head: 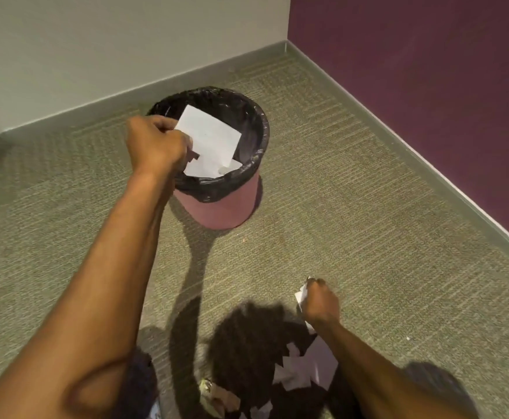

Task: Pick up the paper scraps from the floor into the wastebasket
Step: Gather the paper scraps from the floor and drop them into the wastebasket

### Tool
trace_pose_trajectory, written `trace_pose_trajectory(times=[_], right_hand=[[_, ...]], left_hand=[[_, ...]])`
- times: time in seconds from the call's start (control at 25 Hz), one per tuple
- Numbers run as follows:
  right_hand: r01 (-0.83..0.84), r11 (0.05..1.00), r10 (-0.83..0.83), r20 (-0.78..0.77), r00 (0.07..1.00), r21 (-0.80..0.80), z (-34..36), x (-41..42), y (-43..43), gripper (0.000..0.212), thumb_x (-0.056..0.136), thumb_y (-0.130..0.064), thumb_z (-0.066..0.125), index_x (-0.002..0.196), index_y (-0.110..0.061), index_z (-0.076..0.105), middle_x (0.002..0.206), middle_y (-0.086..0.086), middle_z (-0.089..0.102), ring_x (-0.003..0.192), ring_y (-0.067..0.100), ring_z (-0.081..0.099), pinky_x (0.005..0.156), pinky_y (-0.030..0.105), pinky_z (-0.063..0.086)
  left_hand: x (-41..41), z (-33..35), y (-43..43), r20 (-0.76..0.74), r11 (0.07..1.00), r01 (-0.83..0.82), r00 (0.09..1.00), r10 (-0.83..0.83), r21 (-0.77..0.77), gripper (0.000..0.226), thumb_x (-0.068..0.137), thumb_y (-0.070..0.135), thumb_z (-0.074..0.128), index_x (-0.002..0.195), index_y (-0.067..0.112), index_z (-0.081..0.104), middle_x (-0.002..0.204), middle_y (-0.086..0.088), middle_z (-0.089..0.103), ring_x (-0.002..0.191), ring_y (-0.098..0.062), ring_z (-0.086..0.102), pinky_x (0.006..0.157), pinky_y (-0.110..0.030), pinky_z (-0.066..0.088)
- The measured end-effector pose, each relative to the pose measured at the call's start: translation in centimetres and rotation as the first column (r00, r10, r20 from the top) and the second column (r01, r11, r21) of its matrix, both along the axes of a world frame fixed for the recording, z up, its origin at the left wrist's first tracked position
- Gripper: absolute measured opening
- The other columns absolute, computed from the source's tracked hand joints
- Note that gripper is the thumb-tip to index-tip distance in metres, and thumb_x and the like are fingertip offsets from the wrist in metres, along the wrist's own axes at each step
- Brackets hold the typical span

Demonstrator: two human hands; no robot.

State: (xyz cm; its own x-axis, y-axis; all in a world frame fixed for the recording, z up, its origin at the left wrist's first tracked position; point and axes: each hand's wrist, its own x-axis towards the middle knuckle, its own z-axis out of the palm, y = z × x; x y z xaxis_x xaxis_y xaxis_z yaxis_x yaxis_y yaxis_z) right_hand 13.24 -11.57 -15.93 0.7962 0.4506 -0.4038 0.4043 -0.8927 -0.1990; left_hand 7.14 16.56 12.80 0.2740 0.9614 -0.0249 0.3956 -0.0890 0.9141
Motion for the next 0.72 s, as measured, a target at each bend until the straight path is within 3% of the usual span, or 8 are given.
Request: trace_pose_trajectory(times=[0.08,0.16,0.28,0.36,0.44,0.56,0.64,0.72], right_hand=[[0.17,0.972,-0.159,-0.077,0.984,0.163,1.9,1.2,1.4,0.022,0.085,-0.01,0.064,0.107,-0.012,0.061,0.109,0.01,0.067,0.097,0.03,0.066,0.071,0.03,0.05],[0.364,0.86,-0.321,-0.176,0.931,0.358,5.0,3.0,3.5,0.024,0.088,-0.006,0.063,0.11,-0.012,0.057,0.111,0.014,0.066,0.097,0.033,0.064,0.068,0.03,0.046],[0.631,0.428,-0.501,-0.41,0.762,0.648,11.9,6.6,6.7,0.035,0.09,-0.002,0.061,0.122,-0.012,0.051,0.12,0.013,0.059,0.092,0.023,0.06,0.055,0.02,0.043],[0.664,0.131,-0.513,-0.522,0.681,0.737,17.5,9.3,8.5,0.038,0.092,-0.001,0.059,0.127,-0.012,0.047,0.116,0.006,0.052,0.078,0.009,0.056,0.041,0.012,0.042],[0.619,-0.024,-0.445,-0.563,0.696,0.785,22.7,11.1,10.8,0.038,0.091,-0.001,0.059,0.126,-0.012,0.047,0.113,0.001,0.05,0.075,0.005,0.055,0.042,0.007,0.043],[0.518,0.024,-0.305,-0.487,0.818,0.855,27.5,11.0,14.6,0.036,0.09,-0.001,0.061,0.121,-0.016,0.049,0.117,-0.001,0.05,0.084,0.005,0.058,0.051,0.007,0.048],[0.432,0.167,-0.215,-0.395,0.893,0.886,28.6,9.7,16.9,0.034,0.09,-0.003,0.061,0.118,-0.019,0.048,0.112,-0.003,0.052,0.082,0.007,0.06,0.052,0.013,0.052],[0.368,0.327,-0.153,-0.335,0.93,0.87,28.6,8.4,18.6,0.034,0.09,-0.005,0.062,0.12,-0.014,0.049,0.108,-0.002,0.054,0.079,0.012,0.063,0.054,0.02,0.055]], left_hand=[[0.5,-2.0,1.9,-0.1,0.999,0.039,0.994,-0.041,-0.025,0.019,0.063,-0.004,0.071,0.076,0.009,0.066,0.073,-0.012,0.065,0.057,-0.023,0.061,0.054,-0.032,0.054],[0.3,-3.7,3.3,-0.137,0.995,0.077,0.987,-0.084,-0.056,0.026,0.067,0.004,0.079,0.087,0.008,0.063,0.084,-0.017,0.066,0.065,-0.024,0.063,0.068,-0.042,0.059],[-0.2,-4.7,3.5,-0.155,0.993,0.094,0.984,-0.083,0.065,0.023,0.068,0.024,0.079,0.084,0.014,0.065,0.081,-0.009,0.068,0.074,-0.027,0.068,0.072,-0.045,0.06],[-0.8,-4.3,1.6,-0.091,0.985,0.129,0.989,-0.118,0.118,0.014,0.074,0.028,0.073,0.074,0.015,0.068,0.065,-0.002,0.065,0.058,-0.018,0.062,0.058,-0.036,0.055],[-1.8,-3.9,-1.7,-0.043,0.955,0.297,0.954,-0.296,0.005,0.023,0.084,0.027,0.069,0.067,0.011,0.067,0.049,0.005,0.055,0.043,-0.009,0.045,0.045,-0.023,0.039],[-3.5,-5.8,-7.3,-0.037,0.686,0.643,0.72,-0.693,-0.34,0.03,0.089,0.027,0.067,0.073,0.002,0.067,0.049,0.004,0.05,0.04,-0.009,0.038,0.038,-0.016,0.032],[-4.3,-9.6,-10.3,-0.113,0.494,0.714,0.511,-0.852,-0.495,0.026,0.089,0.025,0.066,0.073,0.003,0.067,0.051,0.004,0.053,0.042,-0.01,0.044,0.041,-0.019,0.038],[-5.3,-14.1,-12.5,-0.193,0.43,0.684,0.397,-0.897,-0.589,0.024,0.087,0.022,0.064,0.066,0.01,0.064,0.056,0.0,0.057,0.05,-0.017,0.053,0.052,-0.029,0.048]])
